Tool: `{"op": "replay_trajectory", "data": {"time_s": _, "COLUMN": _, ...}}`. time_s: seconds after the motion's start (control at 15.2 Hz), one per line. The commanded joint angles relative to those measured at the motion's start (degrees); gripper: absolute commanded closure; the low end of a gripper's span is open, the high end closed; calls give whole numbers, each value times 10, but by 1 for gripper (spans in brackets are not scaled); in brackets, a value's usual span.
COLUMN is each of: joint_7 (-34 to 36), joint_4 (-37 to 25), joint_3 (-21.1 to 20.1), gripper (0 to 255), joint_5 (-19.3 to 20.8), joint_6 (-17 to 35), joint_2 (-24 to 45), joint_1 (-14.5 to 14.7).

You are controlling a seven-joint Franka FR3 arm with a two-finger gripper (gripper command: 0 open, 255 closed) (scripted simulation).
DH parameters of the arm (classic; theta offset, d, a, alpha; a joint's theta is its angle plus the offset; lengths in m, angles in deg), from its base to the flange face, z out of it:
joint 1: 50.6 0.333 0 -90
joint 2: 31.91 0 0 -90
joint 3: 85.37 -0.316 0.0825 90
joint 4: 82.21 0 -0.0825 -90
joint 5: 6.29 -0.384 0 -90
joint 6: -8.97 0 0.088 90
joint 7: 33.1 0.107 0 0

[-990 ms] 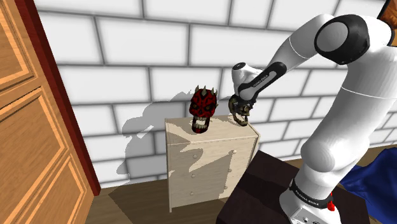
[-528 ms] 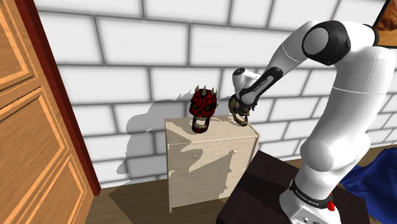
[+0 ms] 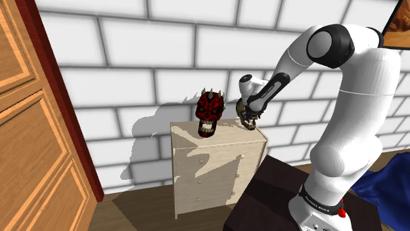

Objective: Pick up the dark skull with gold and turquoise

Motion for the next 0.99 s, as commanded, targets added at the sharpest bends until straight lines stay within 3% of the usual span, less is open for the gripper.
{"op": "replay_trajectory", "data": {"time_s": 0.0, "joint_7": 0, "joint_4": 0, "joint_3": 0, "gripper": 255, "joint_5": 0, "joint_6": 0, "joint_2": 0, "joint_1": 0}}
{"op": "replay_trajectory", "data": {"time_s": 0.4, "joint_7": 0, "joint_4": -1, "joint_3": 1, "gripper": 255, "joint_5": 1, "joint_6": 1, "joint_2": 1, "joint_1": -1}}
{"op": "replay_trajectory", "data": {"time_s": 0.92, "joint_7": -45, "joint_4": -4, "joint_3": -7, "gripper": 255, "joint_5": -35, "joint_6": -42, "joint_2": -47, "joint_1": -1}}
